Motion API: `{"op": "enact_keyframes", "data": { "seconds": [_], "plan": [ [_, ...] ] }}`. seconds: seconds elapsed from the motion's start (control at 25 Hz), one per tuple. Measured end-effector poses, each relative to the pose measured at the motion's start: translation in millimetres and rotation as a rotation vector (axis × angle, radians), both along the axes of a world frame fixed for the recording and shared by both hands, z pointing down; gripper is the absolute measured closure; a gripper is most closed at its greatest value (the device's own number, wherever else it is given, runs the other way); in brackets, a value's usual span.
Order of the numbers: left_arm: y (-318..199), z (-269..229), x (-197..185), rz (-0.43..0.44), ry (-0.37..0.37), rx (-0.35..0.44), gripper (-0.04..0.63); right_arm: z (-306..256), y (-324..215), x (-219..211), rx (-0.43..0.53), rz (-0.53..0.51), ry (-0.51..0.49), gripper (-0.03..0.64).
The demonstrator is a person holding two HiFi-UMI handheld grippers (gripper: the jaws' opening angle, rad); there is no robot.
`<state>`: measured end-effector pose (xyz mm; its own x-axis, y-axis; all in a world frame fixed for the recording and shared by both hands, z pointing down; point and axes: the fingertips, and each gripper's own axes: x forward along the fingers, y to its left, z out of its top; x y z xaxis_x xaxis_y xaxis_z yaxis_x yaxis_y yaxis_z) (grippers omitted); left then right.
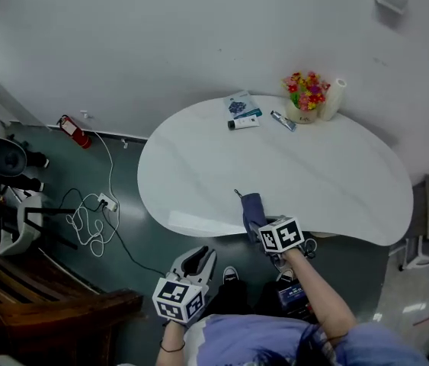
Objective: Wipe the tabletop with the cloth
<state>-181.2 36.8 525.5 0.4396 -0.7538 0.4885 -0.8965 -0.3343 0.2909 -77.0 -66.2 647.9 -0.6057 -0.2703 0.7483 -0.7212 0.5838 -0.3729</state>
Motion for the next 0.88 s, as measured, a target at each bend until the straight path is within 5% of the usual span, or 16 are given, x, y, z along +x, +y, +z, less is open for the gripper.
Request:
{"op": "enact_keyframes", "data": {
  "seconds": [0.88],
  "plan": [
    [-15, -7, 310, 0.403, 0.053, 0.013, 0.525, 0, 19, 419, 0.011, 0.499, 0.083, 0.546]
  ]
}}
